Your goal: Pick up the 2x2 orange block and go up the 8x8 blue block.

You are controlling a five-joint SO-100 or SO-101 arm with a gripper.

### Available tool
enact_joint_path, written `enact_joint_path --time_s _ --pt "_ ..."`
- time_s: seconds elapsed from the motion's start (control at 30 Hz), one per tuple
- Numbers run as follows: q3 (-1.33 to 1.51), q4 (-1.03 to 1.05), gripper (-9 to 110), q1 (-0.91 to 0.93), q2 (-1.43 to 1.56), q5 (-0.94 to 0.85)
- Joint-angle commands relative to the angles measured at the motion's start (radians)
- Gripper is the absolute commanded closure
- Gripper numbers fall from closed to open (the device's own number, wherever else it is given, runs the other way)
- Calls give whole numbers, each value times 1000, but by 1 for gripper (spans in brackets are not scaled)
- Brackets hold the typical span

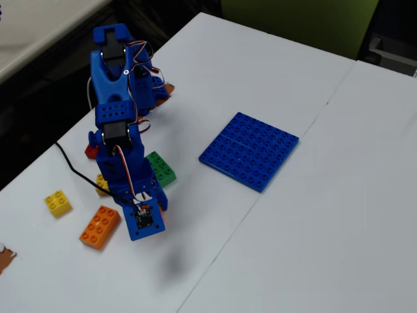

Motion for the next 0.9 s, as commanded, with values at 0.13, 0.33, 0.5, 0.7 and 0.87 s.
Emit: enact_joint_path --time_s 0.13,0.33,0.5,0.7,0.87 --pt "-37 -25 99 0 15 17" --pt "-46 -29 100 -2 18 18" --pt "-48 -14 101 -14 95 -9" --pt "-100 118 101 -60 236 -64" --pt "-101 213 101 -104 347 -98"
